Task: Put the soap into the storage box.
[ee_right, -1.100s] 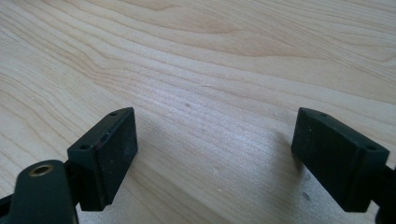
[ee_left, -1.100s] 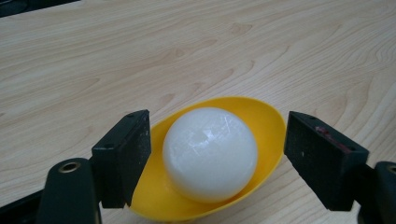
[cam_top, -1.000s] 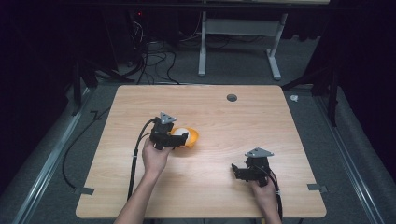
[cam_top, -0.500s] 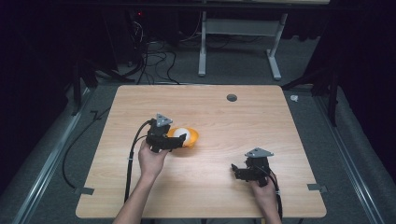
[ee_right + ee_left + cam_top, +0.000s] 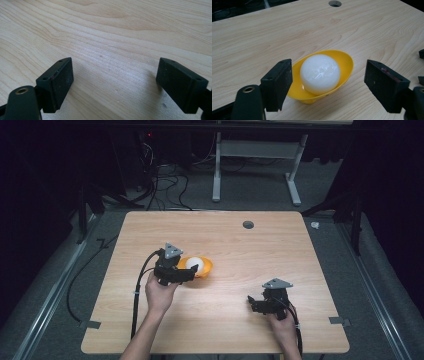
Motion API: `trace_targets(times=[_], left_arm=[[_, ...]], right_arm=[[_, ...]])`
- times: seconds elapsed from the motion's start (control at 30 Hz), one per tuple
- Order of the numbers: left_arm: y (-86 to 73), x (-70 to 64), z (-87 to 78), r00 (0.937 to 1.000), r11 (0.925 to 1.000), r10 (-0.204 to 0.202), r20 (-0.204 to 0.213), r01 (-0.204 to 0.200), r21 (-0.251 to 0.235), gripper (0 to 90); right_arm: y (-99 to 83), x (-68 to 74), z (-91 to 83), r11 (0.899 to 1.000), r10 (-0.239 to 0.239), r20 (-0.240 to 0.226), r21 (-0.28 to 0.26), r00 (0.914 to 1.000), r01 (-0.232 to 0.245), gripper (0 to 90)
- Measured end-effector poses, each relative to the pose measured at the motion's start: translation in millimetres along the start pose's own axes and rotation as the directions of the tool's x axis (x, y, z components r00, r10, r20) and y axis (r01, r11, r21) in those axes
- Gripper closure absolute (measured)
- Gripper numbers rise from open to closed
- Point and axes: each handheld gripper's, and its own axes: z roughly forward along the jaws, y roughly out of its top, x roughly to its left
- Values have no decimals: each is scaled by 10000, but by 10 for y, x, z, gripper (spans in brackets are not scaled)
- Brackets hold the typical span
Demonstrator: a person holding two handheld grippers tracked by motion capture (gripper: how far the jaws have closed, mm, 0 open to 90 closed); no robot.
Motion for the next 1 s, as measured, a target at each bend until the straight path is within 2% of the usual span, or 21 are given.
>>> trace_targets(times=[0.33, 0.43, 0.63, 1.0], left_arm=[[-56, 16, -86, 10000, 9999, -51, -53, 50, -97, 234], [-100, 26, -141, 9998, 9996, -205, 18, 206, -205, 234], [-143, 26, -190, 9998, 9997, -204, 22, 205, -137, 233], [-232, 82, -320, 9991, 9988, -404, -152, 399, -292, 232]], right_arm=[[0, -1, 1, 10000, -18, -1, -7, 10000, 18, 151], [0, 0, 1, 10000, -19, -2, -7, 10000, 19, 152], [0, 0, 1, 10000, -30, -14, -4, 10000, 30, 152], [0, 1, 1, 10000, -31, -17, -6, 10000, 31, 152]])
